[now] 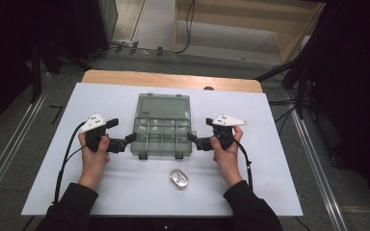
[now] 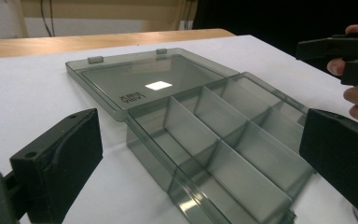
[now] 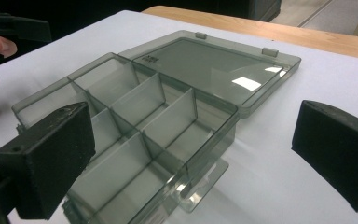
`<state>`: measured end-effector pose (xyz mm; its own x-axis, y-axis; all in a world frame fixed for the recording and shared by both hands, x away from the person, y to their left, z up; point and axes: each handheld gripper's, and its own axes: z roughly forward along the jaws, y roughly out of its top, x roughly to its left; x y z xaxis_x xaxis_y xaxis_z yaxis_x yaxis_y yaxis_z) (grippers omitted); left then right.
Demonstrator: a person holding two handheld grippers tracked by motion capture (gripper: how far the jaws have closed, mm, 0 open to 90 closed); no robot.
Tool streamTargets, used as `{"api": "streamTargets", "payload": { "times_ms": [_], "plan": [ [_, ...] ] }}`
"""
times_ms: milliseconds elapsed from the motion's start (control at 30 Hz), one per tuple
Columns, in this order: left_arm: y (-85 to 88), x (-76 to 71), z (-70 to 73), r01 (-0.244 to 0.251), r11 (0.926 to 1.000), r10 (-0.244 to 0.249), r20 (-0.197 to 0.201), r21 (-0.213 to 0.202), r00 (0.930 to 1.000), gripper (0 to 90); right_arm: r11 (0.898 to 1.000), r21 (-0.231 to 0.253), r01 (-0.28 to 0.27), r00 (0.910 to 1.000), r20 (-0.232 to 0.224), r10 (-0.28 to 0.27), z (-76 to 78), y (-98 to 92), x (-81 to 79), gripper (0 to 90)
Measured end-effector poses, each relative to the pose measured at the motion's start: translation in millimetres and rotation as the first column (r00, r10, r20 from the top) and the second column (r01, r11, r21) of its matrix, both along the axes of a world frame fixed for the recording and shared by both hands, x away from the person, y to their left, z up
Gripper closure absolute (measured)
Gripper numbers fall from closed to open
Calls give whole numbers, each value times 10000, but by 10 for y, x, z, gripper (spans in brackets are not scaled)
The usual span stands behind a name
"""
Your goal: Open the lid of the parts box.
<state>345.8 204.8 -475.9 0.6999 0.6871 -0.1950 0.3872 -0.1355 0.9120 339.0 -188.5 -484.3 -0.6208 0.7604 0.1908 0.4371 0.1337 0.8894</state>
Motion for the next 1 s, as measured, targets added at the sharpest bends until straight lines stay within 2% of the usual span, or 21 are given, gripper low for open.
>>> {"api": "streamTargets", "payload": {
  "times_ms": [133,300,433,533,633,700,767,800,867,1000],
  "plan": [
    [54,-83,-23,-5,10000,5,13,-89,10000,0,10000,-35,54,9999,102,-54,-11,-12,-87,0],
    [84,-189,-39,44,10000,-44,97,36,9999,0,10000,-28,26,9999,139,-26,-28,-35,-195,0],
    [122,-265,-39,31,10000,-32,238,46,9997,0,9996,277,8,10000,-49,-6,-39,-59,-280,0],
    [171,-338,-51,12,10000,-12,210,-5,9998,0,9995,321,37,10000,-24,-36,-24,-81,-344,0],
    [212,-409,-56,-22,9999,17,331,155,9995,0,9993,362,29,10000,42,-31,-6,-101,-403,0],
    [243,-446,-53,-45,9999,40,382,146,9993,0,9995,303,32,10000,78,-34,-6,-90,-446,0],
    [281,-481,-39,-125,9997,116,428,219,9990,0,10000,30,-24,9998,205,24,-15,-68,-484,0],
    [303,-502,-34,-122,9998,116,449,127,9989,0,10000,-76,-33,9997,227,34,-17,-57,-503,0],
    [346,-546,-31,-169,9998,171,401,-59,9990,0,9999,-104,-85,9997,240,87,-16,-49,-528,0],
    [409,-625,-40,-195,9998,190,505,95,9985,0,9999,-94,-133,9996,254,136,20,-53,-574,0]
  ]
}}
